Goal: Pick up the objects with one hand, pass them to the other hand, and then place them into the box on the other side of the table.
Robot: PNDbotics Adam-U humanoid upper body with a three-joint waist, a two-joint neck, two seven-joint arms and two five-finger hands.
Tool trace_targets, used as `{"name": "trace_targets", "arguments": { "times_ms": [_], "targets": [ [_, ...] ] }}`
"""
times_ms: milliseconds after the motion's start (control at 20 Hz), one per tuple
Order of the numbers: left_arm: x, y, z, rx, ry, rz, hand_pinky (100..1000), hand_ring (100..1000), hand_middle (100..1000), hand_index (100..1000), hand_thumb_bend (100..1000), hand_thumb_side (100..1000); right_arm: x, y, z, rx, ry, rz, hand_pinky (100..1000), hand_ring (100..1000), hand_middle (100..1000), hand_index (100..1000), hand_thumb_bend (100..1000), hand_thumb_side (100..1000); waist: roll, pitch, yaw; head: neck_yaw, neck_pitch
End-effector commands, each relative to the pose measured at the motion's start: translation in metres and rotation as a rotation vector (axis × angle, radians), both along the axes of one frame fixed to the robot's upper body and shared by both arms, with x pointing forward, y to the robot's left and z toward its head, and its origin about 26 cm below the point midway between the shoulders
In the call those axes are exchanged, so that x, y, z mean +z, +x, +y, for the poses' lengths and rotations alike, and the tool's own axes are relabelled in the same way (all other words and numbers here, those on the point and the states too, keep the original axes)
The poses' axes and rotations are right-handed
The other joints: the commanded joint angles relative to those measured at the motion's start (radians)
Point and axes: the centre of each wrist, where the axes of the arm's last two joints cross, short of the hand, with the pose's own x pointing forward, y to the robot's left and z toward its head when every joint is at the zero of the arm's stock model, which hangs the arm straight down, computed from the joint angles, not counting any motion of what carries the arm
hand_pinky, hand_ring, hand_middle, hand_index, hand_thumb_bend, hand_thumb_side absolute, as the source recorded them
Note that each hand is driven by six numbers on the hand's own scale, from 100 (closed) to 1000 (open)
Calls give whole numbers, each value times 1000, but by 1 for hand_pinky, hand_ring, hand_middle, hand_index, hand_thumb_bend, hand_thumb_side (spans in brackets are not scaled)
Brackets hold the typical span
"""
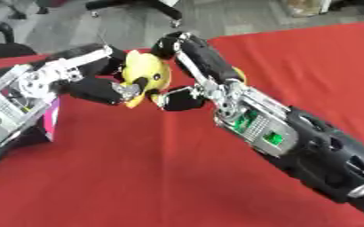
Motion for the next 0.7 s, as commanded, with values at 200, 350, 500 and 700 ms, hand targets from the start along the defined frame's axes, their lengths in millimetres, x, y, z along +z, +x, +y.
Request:
{"name": "trace_targets", "arguments": {
  "times_ms": [200,350,500,700],
  "targets": [
    [2,5,4,56,27,-45,761,462,305,240,100,260,8,-2,0,-7,-45,-52,694,855,797,851,568,291,5,2,1,3,-2],
    [1,10,8,96,32,-67,754,455,289,225,100,257,8,-2,-1,-23,-61,-65,713,885,830,879,568,329,4,1,1,4,-2],
    [-1,16,15,127,39,-87,750,453,281,219,100,255,8,-2,-1,-44,-74,-71,727,899,847,893,563,352,4,0,2,5,-2],
    [-1,21,27,155,59,-114,746,453,277,217,100,253,7,-2,-2,-62,-84,-71,726,901,850,894,563,355,4,0,3,4,-2]
  ]
}}
